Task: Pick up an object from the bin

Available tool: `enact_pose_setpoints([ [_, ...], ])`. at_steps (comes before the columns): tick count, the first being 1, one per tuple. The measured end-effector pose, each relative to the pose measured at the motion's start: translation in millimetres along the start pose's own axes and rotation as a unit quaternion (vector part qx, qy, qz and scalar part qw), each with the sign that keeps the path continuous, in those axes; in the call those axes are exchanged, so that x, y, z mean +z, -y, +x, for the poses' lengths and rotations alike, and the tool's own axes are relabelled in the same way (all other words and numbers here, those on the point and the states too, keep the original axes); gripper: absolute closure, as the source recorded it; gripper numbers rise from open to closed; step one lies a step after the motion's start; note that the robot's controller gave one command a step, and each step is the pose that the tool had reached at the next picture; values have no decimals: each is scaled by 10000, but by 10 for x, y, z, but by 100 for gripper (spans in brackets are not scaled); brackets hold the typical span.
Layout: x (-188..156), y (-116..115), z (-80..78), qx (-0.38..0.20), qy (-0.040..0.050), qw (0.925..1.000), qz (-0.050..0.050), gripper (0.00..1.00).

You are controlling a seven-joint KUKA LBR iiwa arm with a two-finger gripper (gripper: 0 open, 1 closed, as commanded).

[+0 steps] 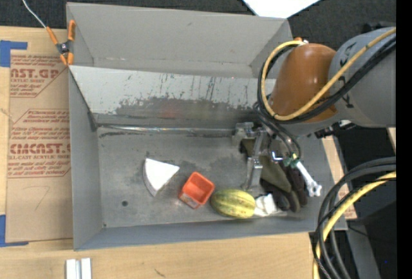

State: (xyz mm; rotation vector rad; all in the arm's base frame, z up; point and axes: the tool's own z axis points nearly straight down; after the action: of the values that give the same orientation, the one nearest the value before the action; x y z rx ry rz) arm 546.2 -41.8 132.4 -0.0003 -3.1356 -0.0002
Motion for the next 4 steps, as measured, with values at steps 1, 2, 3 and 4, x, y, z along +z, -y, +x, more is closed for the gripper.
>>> enact_pose_setpoints([
  [1, -47, -1, -16, -3, 37, 10000, 2, 0],
  [2, 629, 742, 522, 203, 12, 9998, -5, 0],
  [3, 74, -637, 454, -189, 26, 9998, -5, 0],
  [4, 225, 328, 423, 783, 22, 9969, -9, 0],
])
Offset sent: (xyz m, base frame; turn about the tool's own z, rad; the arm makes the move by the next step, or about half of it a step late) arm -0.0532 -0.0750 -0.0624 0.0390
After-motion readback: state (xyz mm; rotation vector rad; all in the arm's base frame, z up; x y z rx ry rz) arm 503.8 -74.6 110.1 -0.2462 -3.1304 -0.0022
